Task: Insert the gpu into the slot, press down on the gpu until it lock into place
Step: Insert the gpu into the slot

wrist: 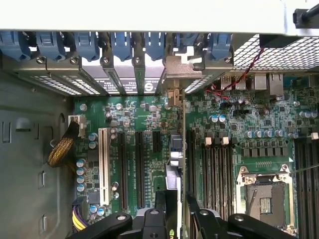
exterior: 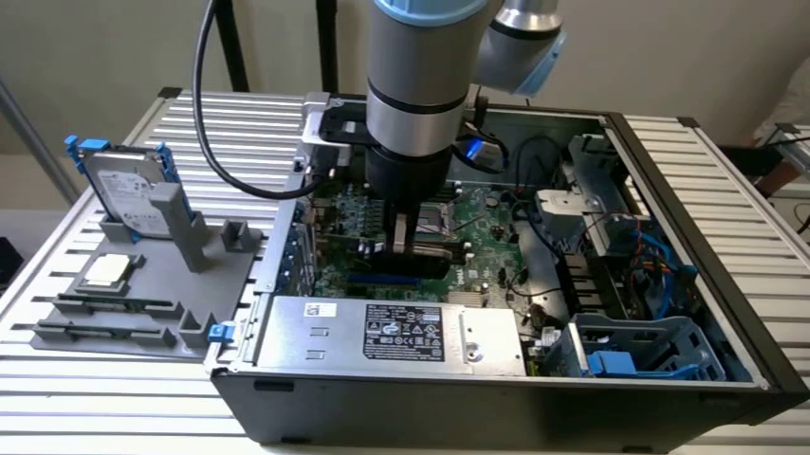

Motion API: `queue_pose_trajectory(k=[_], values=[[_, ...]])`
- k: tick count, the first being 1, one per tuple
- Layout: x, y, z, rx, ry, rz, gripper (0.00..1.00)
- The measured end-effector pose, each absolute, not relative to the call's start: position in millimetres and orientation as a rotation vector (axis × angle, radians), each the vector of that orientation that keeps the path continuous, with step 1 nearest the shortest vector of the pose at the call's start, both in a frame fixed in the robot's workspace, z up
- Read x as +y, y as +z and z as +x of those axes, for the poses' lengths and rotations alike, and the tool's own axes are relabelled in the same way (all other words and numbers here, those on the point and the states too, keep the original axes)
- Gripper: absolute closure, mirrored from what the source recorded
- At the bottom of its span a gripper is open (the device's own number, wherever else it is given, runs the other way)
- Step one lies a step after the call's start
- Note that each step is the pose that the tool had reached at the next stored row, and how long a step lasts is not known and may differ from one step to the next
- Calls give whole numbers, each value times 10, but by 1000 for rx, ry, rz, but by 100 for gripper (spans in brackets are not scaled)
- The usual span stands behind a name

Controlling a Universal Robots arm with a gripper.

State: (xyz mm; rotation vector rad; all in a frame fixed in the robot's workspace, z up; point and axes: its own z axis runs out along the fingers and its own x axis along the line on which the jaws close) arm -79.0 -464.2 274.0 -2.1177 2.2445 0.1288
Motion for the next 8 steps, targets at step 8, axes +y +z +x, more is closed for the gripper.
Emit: queue_pose_trajectory(k=[8], values=[[-4629, 2712, -800, 2244, 128, -2119, 74]])
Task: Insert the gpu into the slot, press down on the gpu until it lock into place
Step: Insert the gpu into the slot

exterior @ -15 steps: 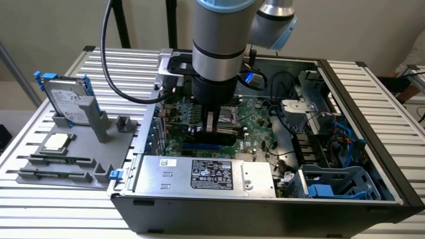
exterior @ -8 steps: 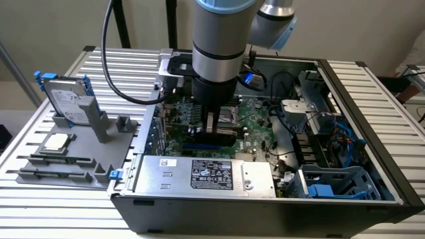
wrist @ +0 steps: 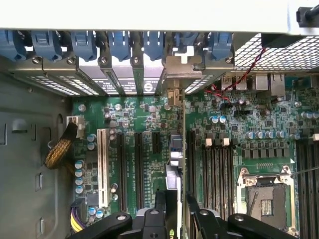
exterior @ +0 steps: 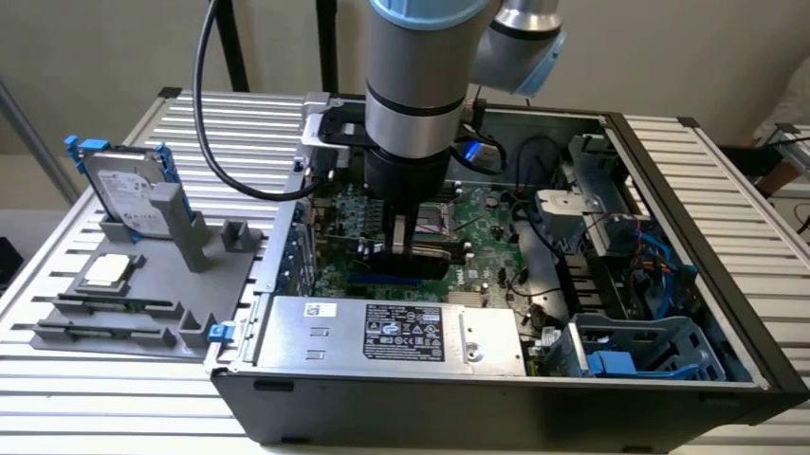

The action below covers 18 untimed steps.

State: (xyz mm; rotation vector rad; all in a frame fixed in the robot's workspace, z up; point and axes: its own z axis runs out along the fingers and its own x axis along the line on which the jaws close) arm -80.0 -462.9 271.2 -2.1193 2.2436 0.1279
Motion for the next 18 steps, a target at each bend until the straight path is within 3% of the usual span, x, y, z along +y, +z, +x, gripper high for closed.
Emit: queue_pose_trajectory(k=[18], values=[[-4623, 2701, -811, 2212, 127, -2156, 74]])
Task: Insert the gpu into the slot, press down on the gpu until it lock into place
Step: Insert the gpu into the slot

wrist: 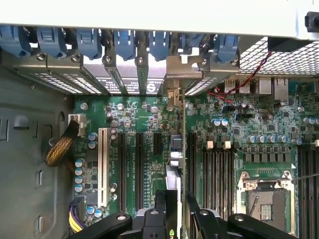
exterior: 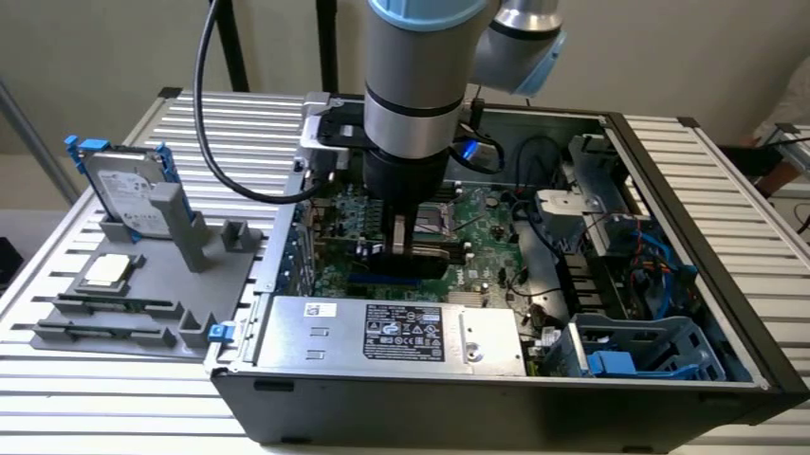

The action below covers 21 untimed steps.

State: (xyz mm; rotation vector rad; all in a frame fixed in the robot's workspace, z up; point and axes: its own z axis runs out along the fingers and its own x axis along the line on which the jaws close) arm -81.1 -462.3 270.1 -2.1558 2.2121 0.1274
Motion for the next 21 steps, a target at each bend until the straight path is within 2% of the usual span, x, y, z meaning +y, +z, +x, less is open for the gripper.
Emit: queue_pose_trajectory(k=[21], values=[[-4624, 2655, -821, 2207, 128, -2162, 74]])
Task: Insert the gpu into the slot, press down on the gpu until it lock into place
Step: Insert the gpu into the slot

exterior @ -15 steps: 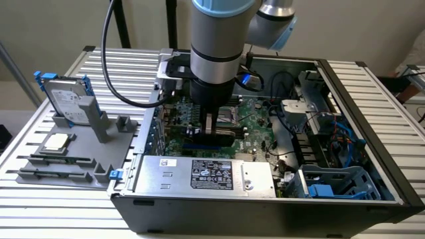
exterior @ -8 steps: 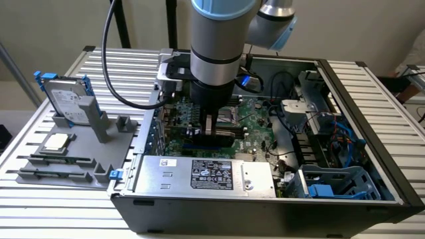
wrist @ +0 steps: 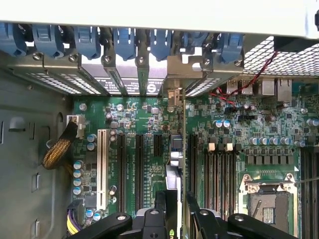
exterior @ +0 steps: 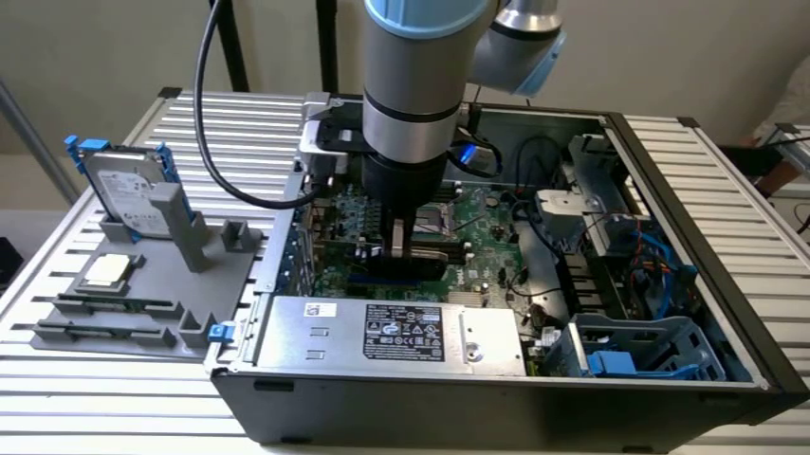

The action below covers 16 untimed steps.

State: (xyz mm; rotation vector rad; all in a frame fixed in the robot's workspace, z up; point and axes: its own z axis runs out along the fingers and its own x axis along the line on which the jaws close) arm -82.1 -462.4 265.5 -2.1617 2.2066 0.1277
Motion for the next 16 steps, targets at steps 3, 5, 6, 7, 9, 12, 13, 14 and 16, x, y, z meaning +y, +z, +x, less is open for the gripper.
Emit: queue_pose_trajectory(k=[3, 5, 6, 7, 9, 12, 13, 14, 16], values=[[-4624, 2655, -820, 2205, 128, -2164, 74], [-4623, 2655, -820, 2205, 129, -2165, 74], [-4623, 2655, -820, 2206, 130, -2165, 74], [-4624, 2655, -820, 2206, 131, -2166, 74], [-4624, 2656, -820, 2207, 131, -2166, 74], [-4623, 2655, -820, 2207, 131, -2166, 74], [-4622, 2655, -820, 2207, 131, -2167, 74], [-4621, 2655, -819, 2207, 130, -2168, 74], [-4619, 2655, -820, 2206, 128, -2170, 74]])
